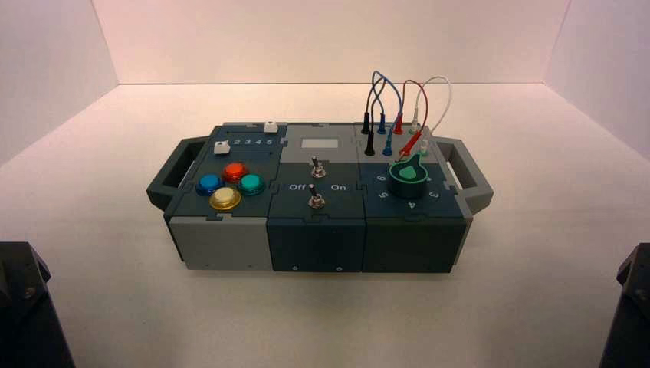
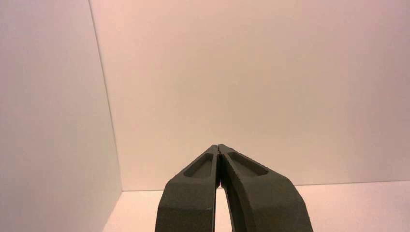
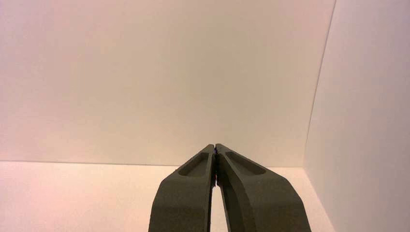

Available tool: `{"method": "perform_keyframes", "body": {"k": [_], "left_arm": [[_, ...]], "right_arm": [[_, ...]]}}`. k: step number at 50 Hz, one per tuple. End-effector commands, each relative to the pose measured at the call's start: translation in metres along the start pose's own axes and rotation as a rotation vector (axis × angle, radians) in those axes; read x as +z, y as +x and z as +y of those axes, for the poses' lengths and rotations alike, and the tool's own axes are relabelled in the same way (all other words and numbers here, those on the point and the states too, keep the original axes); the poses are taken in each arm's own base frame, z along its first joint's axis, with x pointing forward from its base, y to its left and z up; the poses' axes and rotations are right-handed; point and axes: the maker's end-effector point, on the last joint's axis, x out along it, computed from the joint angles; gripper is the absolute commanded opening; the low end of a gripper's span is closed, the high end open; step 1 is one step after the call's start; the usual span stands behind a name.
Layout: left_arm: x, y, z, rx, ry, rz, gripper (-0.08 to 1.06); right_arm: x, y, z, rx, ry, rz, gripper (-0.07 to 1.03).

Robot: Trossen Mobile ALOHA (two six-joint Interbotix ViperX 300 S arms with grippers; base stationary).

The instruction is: Insert the red wire.

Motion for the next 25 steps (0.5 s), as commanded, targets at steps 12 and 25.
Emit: {"method": "perform_keyframes", "body": {"k": [12, 25], "left_arm": [[-0.007, 0.010, -0.008, -0.029, -0.011, 0.053, -0.03], [-0.006, 0.010, -0.026, -0.099, -0.008, 0.103, -0.03]], "right_arm": [[0.017, 0.003, 0.002, 0.006, 0.009, -0.014, -0.02], [0.010, 0.004, 0.002, 0.004, 0.027, 0.039, -0.02]]}}
